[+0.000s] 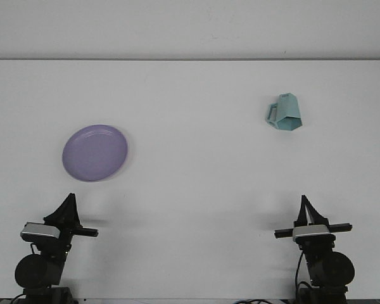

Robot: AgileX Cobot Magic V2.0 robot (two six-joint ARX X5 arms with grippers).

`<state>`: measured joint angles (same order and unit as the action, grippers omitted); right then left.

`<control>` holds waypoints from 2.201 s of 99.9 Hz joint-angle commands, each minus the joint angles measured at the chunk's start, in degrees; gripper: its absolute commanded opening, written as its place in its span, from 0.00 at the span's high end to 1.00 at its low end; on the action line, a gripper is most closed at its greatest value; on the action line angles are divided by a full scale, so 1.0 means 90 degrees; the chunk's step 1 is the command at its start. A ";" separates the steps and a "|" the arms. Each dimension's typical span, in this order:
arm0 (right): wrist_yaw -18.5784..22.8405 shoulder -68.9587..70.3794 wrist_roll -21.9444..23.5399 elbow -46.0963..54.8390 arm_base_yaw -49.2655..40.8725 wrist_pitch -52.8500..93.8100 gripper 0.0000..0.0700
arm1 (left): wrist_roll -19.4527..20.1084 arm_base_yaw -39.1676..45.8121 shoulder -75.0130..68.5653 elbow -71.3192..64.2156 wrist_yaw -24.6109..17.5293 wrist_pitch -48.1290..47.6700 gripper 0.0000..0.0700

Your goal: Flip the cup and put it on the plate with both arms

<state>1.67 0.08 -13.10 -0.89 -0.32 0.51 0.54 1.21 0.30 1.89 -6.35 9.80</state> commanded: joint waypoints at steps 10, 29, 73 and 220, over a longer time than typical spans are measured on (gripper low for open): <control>-0.0019 -0.0002 -0.0019 0.0017 0.0000 -0.0087 1.00 | -0.0012 -0.0007 -0.0012 -0.0121 -0.0007 0.0063 0.98; -0.0019 -0.0002 -0.0019 0.0017 0.0000 -0.0087 1.00 | -0.0015 -0.0007 -0.0012 -0.0121 -0.0007 0.0063 0.98; -0.0019 -0.0002 -0.0044 0.0017 0.0000 -0.0884 1.00 | -0.0019 -0.0007 -0.0012 -0.0121 -0.0007 0.0063 0.98; -0.0901 0.3711 0.1090 -0.3291 0.0002 0.0146 0.87 | -0.0185 -0.0007 -0.0012 -0.0121 -0.0007 0.0041 0.98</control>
<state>-6.22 29.80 1.91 -30.09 -0.32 4.14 -0.97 1.21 0.30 1.89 -6.35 9.76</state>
